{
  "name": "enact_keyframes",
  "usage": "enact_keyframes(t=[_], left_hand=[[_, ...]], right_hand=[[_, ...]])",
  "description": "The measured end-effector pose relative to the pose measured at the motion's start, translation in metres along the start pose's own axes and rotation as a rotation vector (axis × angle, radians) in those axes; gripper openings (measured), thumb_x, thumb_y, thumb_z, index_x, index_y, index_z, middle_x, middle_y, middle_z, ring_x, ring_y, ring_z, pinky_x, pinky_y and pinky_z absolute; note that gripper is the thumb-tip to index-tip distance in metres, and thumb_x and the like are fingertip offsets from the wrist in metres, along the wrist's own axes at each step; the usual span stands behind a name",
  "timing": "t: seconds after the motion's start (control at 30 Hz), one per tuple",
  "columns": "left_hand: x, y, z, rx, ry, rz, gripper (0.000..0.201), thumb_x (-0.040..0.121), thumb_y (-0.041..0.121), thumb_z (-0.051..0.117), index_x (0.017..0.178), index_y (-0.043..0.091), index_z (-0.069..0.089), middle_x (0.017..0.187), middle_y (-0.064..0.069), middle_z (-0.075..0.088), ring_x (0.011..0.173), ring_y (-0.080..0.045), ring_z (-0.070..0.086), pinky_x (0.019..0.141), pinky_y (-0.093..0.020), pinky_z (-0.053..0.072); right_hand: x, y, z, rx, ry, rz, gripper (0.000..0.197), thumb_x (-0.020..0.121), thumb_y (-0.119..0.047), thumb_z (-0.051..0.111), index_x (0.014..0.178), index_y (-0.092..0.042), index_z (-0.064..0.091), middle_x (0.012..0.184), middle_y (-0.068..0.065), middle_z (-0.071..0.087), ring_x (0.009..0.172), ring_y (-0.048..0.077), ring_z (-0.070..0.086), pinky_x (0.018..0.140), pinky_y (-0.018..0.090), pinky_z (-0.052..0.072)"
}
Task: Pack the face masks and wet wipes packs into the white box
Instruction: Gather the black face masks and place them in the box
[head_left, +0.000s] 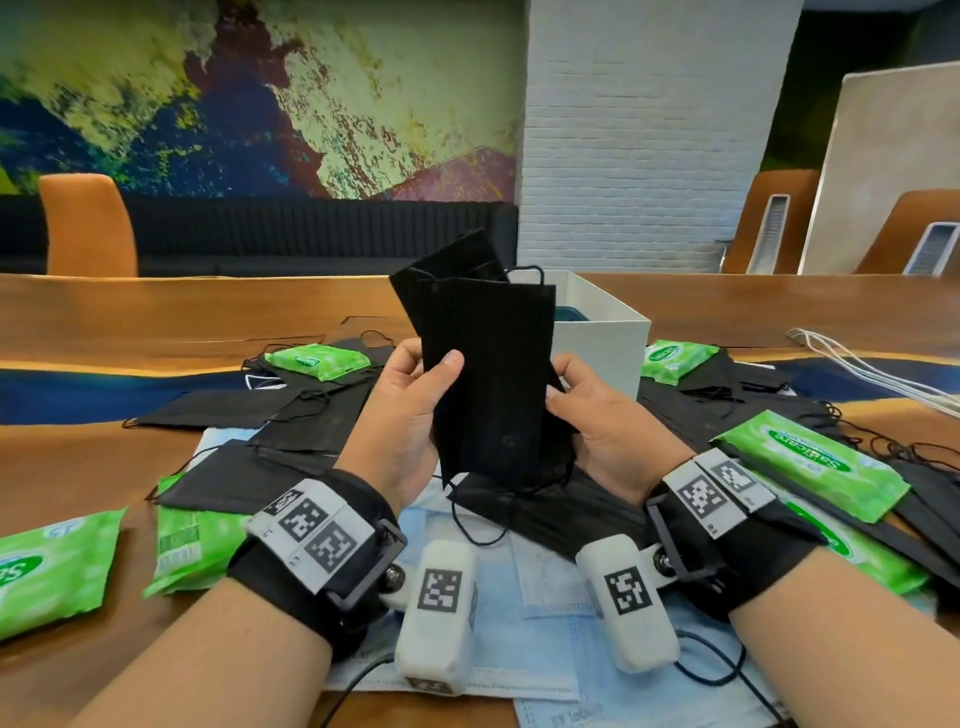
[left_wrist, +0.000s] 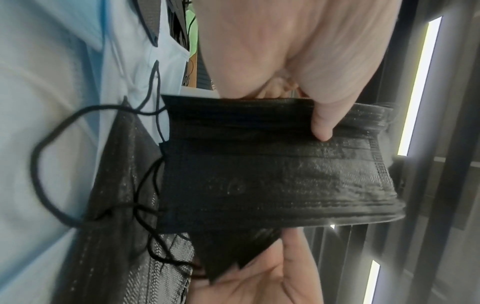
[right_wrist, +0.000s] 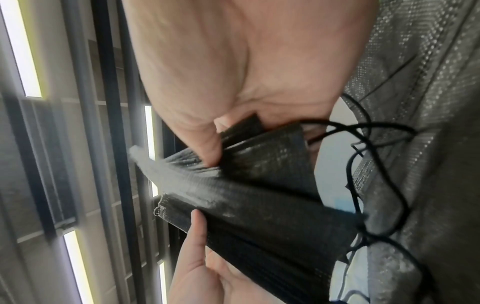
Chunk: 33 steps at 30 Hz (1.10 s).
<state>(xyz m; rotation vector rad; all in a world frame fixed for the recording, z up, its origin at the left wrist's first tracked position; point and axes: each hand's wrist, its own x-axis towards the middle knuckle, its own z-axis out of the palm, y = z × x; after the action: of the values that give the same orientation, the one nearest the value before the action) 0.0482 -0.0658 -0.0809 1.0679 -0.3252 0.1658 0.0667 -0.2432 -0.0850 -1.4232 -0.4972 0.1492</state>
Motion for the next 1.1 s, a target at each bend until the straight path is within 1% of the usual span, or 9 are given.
enact_keyframes(t=[0.13, 0.33, 0.5, 0.6, 0.67, 0.77, 0.9, 1.0, 1.1], left_hand=[[0.0, 0.002, -0.001, 0.114, 0.023, 0.07, 0.016, 0.092, 0.006, 0.055, 0.084, 0.019, 0.054, 0.083, 0.0, 0.065, 0.081, -0.013, 0.063, 0.085, -0.039, 0.052], [-0.003, -0.001, -0.001, 0.301, 0.029, 0.197, 0.019, 0.09, 0.009, 0.061, 0.083, 0.027, 0.059, 0.081, 0.008, 0.062, 0.082, -0.009, 0.059, 0.077, -0.027, 0.053], [-0.004, 0.001, 0.001, 0.262, 0.08, 0.208, 0.022, 0.09, 0.004, 0.06, 0.081, 0.024, 0.056, 0.078, 0.007, 0.061, 0.078, -0.009, 0.06, 0.075, -0.028, 0.054], [-0.007, 0.002, 0.002, 0.244, 0.063, 0.203, 0.019, 0.091, 0.007, 0.059, 0.091, 0.026, 0.055, 0.088, 0.002, 0.061, 0.087, -0.014, 0.061, 0.082, -0.037, 0.054], [-0.008, 0.003, 0.005, 0.241, 0.043, 0.218, 0.026, 0.091, 0.006, 0.057, 0.101, 0.029, 0.051, 0.09, 0.004, 0.063, 0.09, -0.014, 0.062, 0.084, -0.039, 0.055], [-0.009, 0.004, 0.007, 0.202, -0.006, 0.233, 0.048, 0.088, 0.006, 0.06, 0.119, 0.038, 0.041, 0.095, -0.001, 0.065, 0.095, -0.015, 0.064, 0.086, -0.04, 0.055], [-0.009, 0.002, 0.006, 0.205, -0.068, 0.164, 0.075, 0.075, 0.013, 0.066, 0.136, 0.034, 0.027, 0.096, 0.01, 0.071, 0.099, -0.01, 0.067, 0.08, -0.029, 0.056], [-0.008, 0.001, 0.007, 0.255, -0.059, 0.12, 0.061, 0.075, 0.025, 0.068, 0.131, 0.02, 0.044, 0.111, 0.002, 0.068, 0.106, -0.015, 0.065, 0.079, -0.028, 0.055], [-0.007, 0.003, 0.007, 0.283, -0.037, 0.129, 0.044, 0.078, 0.03, 0.069, 0.118, 0.021, 0.055, 0.11, 0.0, 0.069, 0.103, -0.016, 0.067, 0.08, -0.029, 0.055]], right_hand=[[-0.002, -0.004, 0.003, -0.002, 0.029, -0.036, 0.005, 0.097, -0.023, 0.045, 0.095, -0.02, 0.049, 0.088, -0.001, 0.062, 0.071, 0.008, 0.059, 0.059, 0.02, 0.05], [0.0, -0.003, -0.001, -0.072, -0.004, -0.138, 0.049, 0.074, -0.048, 0.063, 0.114, -0.024, 0.047, 0.084, -0.008, 0.07, 0.074, 0.004, 0.065, 0.065, 0.021, 0.051], [0.0, -0.003, 0.003, -0.117, -0.031, -0.156, 0.103, 0.033, -0.087, 0.064, 0.113, -0.024, 0.048, 0.092, -0.001, 0.063, 0.074, 0.006, 0.063, 0.064, 0.021, 0.052], [-0.001, -0.002, 0.0, -0.219, -0.014, -0.118, 0.089, 0.048, -0.076, 0.073, 0.117, -0.026, 0.048, 0.11, 0.004, 0.066, 0.098, 0.014, 0.066, 0.086, 0.038, 0.054], [-0.003, -0.002, -0.002, -0.227, 0.006, -0.096, 0.064, 0.068, -0.047, 0.078, 0.121, -0.024, 0.051, 0.117, 0.004, 0.066, 0.109, 0.019, 0.063, 0.099, 0.045, 0.048], [-0.003, -0.003, -0.001, -0.173, 0.024, -0.081, 0.046, 0.086, -0.013, 0.065, 0.128, -0.022, 0.049, 0.121, 0.001, 0.064, 0.113, 0.015, 0.061, 0.102, 0.045, 0.046], [-0.002, -0.003, 0.001, -0.112, -0.009, -0.053, 0.066, 0.078, -0.031, 0.073, 0.136, -0.025, 0.042, 0.131, -0.001, 0.058, 0.124, 0.017, 0.053, 0.105, 0.047, 0.041], [-0.001, -0.003, 0.005, -0.039, 0.001, -0.038, 0.061, 0.078, -0.034, 0.07, 0.133, -0.02, 0.046, 0.131, 0.004, 0.058, 0.125, 0.021, 0.052, 0.107, 0.049, 0.038], [0.002, -0.006, 0.012, 0.019, 0.023, -0.042, 0.05, 0.083, -0.031, 0.059, 0.13, -0.017, 0.05, 0.127, 0.006, 0.059, 0.121, 0.02, 0.055, 0.106, 0.048, 0.04]])
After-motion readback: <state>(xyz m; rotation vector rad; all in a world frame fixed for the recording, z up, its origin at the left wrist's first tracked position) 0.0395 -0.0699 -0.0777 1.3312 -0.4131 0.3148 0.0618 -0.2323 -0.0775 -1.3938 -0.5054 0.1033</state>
